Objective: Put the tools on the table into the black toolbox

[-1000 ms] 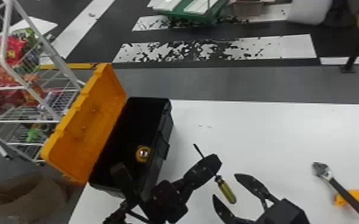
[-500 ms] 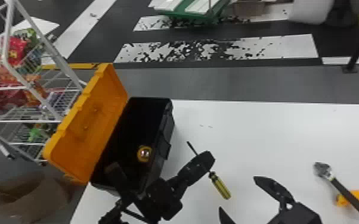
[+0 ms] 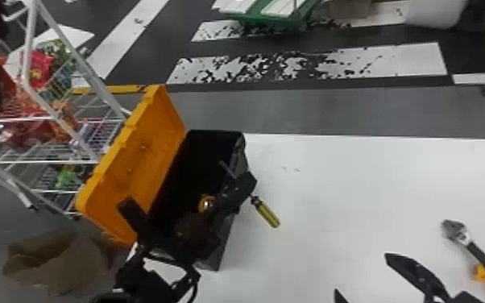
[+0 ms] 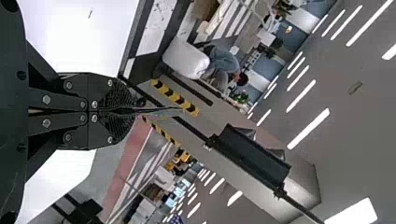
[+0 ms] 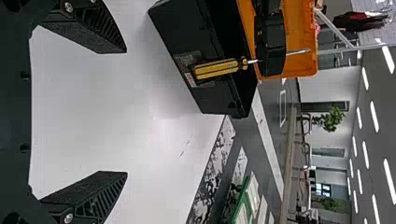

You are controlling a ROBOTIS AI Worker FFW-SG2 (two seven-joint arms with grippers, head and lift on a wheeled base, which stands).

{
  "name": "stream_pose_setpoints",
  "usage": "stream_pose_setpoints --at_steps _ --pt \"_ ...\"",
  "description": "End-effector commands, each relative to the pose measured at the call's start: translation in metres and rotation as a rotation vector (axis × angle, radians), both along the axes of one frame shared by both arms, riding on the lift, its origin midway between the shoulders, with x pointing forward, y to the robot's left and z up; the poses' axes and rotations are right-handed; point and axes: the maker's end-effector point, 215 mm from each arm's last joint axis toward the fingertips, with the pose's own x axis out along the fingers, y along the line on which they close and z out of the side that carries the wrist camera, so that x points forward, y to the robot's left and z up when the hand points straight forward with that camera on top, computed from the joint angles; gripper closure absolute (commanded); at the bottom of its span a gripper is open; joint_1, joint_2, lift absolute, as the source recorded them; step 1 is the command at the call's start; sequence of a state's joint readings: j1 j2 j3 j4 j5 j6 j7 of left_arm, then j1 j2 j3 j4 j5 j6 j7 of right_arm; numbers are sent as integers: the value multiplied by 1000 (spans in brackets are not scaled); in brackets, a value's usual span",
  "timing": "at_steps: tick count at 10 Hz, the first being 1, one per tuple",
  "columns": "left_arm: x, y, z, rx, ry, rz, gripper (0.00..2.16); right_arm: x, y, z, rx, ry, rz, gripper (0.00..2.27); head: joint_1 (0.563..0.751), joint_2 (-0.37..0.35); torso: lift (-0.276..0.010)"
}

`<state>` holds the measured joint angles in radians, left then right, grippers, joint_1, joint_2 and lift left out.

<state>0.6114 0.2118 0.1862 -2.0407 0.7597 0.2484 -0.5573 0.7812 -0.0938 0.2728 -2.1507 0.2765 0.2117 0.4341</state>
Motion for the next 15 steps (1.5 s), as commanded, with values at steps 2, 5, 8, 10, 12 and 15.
stream_pose_setpoints --at_steps 2,5,8,10,12,15 --pt "19 49 13 50 -34 96 2138 -1 -24 -6 6 18 -46 87 695 339 -39" --pt "29 96 18 122 -64 199 2138 -1 -34 -7 3 17 -66 90 695 350 -39" --pt "32 132 -1 168 -60 293 2138 -2 -34 -8 3 19 -66 90 695 350 -39" --pt "34 144 -5 217 -70 334 2138 -2 -40 -8 -2 22 -74 90 695 350 -39" --pt "35 154 -11 245 -44 387 2135 -2 -45 -8 5 25 -87 90 695 350 -39" --pt "33 152 -3 227 -61 400 -2 -1 -46 -7 10 21 -89 90 695 350 -39"
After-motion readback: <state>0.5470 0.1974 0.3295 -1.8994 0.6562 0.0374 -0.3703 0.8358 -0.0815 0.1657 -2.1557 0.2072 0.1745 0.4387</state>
